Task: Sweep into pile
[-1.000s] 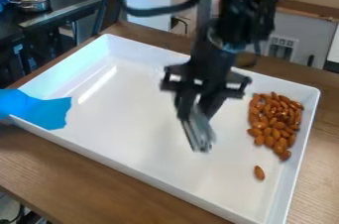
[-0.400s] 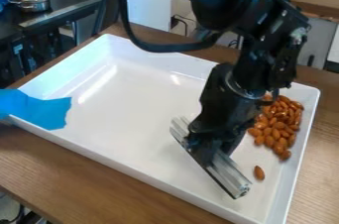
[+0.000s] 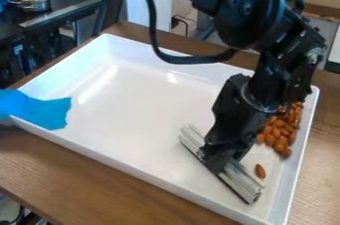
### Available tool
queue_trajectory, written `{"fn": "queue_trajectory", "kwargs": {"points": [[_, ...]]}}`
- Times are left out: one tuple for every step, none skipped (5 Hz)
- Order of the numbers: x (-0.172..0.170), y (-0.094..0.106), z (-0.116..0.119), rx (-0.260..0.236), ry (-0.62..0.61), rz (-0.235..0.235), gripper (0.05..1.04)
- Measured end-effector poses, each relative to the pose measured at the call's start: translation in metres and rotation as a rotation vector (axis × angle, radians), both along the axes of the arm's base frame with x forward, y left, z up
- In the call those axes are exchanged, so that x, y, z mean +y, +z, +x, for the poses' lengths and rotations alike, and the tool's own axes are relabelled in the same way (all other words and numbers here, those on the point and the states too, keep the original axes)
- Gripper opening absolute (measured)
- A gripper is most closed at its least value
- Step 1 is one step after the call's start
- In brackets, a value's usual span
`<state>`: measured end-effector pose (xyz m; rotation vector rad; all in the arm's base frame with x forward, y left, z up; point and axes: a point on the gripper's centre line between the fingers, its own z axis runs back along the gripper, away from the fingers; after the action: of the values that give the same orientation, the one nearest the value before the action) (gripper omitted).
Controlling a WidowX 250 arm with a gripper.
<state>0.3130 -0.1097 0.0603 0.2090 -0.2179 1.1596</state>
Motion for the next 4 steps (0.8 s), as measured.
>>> {"fn": "queue_trajectory", "kwargs": {"points": [[-0.006, 0.0, 0.014, -0.018, 0.017, -0.005, 0.369], [-0.008, 0.002, 0.025, -0.021, 0.038, -0.023, 0.369], [-0.004, 0.008, 0.039, -0.015, 0.069, -0.048, 0.369], [0.0, 0.015, 0.053, -0.018, 0.082, -0.057, 0.369]]}}
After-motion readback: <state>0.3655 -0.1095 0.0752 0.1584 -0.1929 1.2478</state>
